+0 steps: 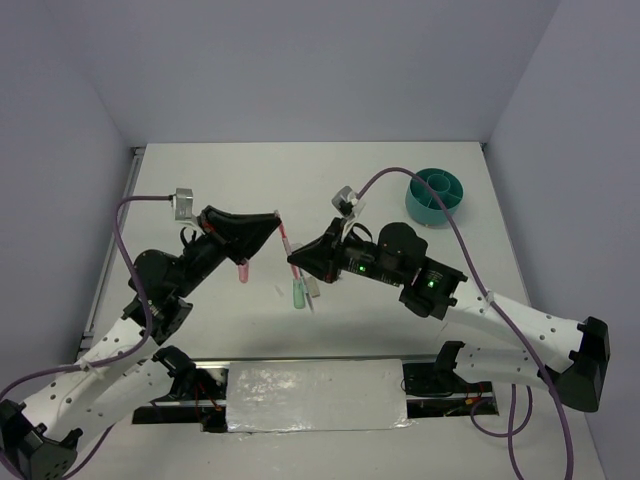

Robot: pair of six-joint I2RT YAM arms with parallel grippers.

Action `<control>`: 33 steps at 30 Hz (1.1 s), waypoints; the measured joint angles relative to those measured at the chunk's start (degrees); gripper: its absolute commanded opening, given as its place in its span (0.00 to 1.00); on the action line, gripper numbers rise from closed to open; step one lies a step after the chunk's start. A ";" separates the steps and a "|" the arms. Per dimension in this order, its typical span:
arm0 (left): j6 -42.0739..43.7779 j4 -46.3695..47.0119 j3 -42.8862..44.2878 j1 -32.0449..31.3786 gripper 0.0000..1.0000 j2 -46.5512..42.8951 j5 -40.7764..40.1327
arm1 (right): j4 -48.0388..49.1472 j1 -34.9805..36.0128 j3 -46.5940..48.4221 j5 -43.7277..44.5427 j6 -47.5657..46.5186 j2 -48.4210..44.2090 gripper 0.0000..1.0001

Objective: Sort the stationery into containers
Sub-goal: Close the pen cap on the pen.

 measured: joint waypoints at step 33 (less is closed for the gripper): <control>2.67 -5.46 2.29 -1.01 0.00 0.46 8.22 | 7.56 -0.48 0.68 -4.11 -0.85 2.10 0.28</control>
